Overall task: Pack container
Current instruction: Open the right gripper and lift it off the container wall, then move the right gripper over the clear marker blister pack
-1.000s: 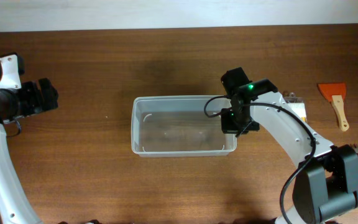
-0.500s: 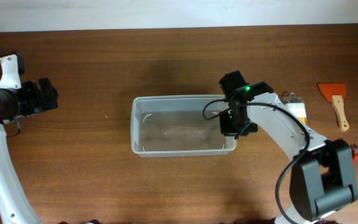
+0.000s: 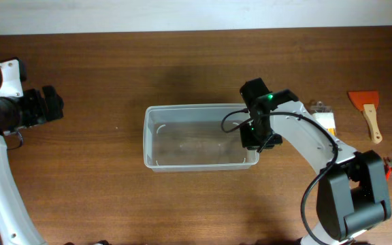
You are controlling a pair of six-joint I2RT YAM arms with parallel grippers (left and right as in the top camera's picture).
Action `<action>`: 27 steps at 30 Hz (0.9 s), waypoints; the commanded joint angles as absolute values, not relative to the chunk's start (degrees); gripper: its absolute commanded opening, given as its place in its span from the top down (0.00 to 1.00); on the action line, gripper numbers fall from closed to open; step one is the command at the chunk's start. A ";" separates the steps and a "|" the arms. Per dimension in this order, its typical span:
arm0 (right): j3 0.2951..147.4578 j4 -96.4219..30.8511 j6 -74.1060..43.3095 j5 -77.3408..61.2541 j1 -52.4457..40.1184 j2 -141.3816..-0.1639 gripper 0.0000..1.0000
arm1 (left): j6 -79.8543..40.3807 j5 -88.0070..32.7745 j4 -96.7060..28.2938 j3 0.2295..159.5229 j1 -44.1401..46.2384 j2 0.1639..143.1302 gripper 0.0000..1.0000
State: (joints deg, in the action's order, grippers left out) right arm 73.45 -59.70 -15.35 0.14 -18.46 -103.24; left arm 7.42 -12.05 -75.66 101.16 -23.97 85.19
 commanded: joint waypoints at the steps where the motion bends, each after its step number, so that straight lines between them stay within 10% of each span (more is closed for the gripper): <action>1: 77.43 -59.79 -13.87 0.64 -18.46 -103.22 0.71 | 6.92 -12.69 -75.44 102.37 -24.16 85.52 0.01; 10: 87.68 -67.02 -13.91 3.03 -18.28 -103.22 0.44 | 6.92 -12.69 -75.53 102.37 -24.16 85.52 0.01; 14: 94.48 -73.97 -13.89 7.35 -18.09 -103.20 0.00 | 6.92 -12.69 -75.50 102.37 -24.16 85.52 0.01; 27: 105.03 -91.98 -7.07 11.64 -6.44 -103.04 0.01 | 6.92 -12.69 -75.35 102.37 -24.16 85.93 0.01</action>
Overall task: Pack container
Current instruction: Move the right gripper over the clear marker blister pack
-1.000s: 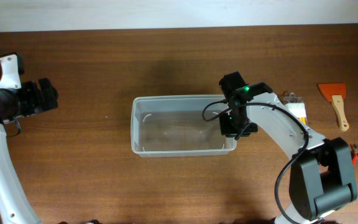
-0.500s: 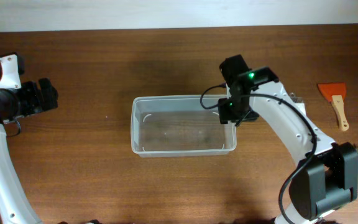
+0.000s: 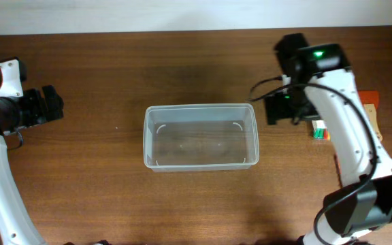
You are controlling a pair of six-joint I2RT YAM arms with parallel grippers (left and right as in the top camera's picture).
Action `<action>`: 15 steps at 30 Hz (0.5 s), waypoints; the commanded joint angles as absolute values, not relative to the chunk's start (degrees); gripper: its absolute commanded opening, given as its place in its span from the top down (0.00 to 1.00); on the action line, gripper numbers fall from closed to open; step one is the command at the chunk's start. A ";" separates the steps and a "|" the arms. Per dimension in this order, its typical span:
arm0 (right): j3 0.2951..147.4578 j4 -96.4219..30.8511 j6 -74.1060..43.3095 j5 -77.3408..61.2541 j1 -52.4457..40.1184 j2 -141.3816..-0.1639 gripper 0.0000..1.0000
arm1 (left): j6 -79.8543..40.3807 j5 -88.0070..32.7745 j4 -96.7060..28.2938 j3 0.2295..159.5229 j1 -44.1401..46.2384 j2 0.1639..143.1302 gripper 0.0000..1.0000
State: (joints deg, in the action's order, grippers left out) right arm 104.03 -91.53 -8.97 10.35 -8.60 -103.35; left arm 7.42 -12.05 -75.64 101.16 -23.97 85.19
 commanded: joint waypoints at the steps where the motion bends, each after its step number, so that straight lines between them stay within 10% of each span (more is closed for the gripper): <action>1: 105.03 -92.49 -7.09 11.62 -5.65 -103.07 0.01 | 6.92 -12.69 -75.33 102.37 -24.16 86.02 0.01; 15: 105.01 -75.35 19.62 -3.01 7.57 -103.81 0.01 | 6.92 -12.64 -75.92 102.37 -24.16 86.89 0.01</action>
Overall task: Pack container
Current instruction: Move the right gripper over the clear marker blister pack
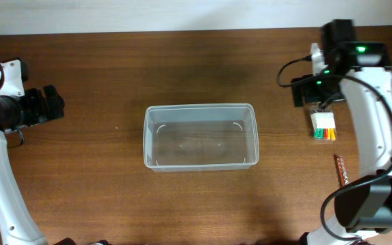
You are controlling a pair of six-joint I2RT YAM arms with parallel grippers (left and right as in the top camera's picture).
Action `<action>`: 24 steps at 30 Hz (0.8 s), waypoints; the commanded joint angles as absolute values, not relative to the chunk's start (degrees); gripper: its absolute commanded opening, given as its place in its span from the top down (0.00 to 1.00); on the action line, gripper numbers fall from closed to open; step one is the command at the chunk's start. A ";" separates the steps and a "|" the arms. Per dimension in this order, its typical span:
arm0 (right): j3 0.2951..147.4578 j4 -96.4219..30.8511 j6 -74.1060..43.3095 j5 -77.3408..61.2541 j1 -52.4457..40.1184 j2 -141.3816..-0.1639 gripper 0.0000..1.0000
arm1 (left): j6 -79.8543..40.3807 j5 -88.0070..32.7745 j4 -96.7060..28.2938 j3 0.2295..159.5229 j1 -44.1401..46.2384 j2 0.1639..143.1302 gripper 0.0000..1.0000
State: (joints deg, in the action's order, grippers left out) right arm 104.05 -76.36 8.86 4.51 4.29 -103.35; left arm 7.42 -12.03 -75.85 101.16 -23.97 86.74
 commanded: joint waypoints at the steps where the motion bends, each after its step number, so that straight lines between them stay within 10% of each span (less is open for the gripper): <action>1: 105.01 -74.89 18.79 -3.01 9.26 -104.16 0.01 | 6.92 -12.64 -75.94 102.37 -24.16 86.89 0.01; 24: 105.01 -71.18 15.59 -2.24 16.91 -117.73 0.01 | 6.92 -12.67 -73.12 102.37 -24.16 86.89 0.01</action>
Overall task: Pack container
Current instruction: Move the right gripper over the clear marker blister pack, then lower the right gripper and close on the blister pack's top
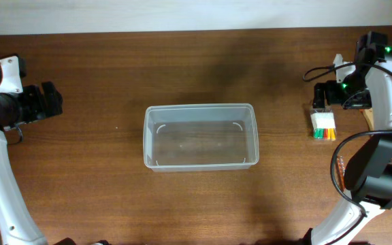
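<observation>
The clear plastic container (pixel 201 136) sits mid-table and looks empty. At the far right, my right gripper (pixel 322 94) hangs just above a white pack of coloured markers (pixel 324 126). Its jaws look spread, with nothing between them. Beside its arm a wooden handle (pixel 367 120) peeks out, and the rest of that tool is hidden. My left gripper (pixel 52 102) rests at the far left edge, well away from the container. Whether its fingers are open or shut is unclear from above.
A thin brown rod-like item (pixel 341 170) lies below the marker pack near the right edge. The right arm's base (pixel 376 180) stands at the lower right. The pale wall strip (pixel 182 13) runs along the far side of the table.
My right gripper has moved slightly right and down, from beside the pack's upper left to directly above the pack. The arm now covers the area right of it. The left arm is unchanged.
My right gripper was over the container's right end. Then it was outside, right of the container. After that it stood near the marker pack at the table's right side, and it is now just above that pack. The container stayed put and looks empty throughout.
</observation>
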You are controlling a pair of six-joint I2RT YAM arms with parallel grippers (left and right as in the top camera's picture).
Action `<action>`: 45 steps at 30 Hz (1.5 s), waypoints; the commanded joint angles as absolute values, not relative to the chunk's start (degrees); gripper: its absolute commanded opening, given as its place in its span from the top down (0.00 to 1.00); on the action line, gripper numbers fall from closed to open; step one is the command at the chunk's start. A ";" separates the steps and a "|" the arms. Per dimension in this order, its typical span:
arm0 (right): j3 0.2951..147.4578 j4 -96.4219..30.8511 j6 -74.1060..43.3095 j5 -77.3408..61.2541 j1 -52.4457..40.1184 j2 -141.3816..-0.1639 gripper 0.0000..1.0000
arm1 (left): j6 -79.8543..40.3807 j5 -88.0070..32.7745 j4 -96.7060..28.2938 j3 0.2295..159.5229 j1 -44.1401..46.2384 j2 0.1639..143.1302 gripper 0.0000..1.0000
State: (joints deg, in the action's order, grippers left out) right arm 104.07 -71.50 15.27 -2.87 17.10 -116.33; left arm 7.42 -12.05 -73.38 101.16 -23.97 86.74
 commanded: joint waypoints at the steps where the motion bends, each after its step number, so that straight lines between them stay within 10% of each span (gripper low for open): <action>1: 105.01 -71.18 15.59 -2.28 16.91 -118.37 0.01 | 6.92 -12.67 -73.12 102.37 -24.16 86.89 0.01; 45: 104.33 -70.87 18.00 -0.62 18.65 -127.09 0.01 | 6.92 -12.69 -73.17 102.39 -24.16 86.89 0.01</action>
State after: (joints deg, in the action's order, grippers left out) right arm 104.09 -71.18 18.20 -1.37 17.47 -126.63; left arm 7.42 -12.05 -73.28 101.16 -23.97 86.74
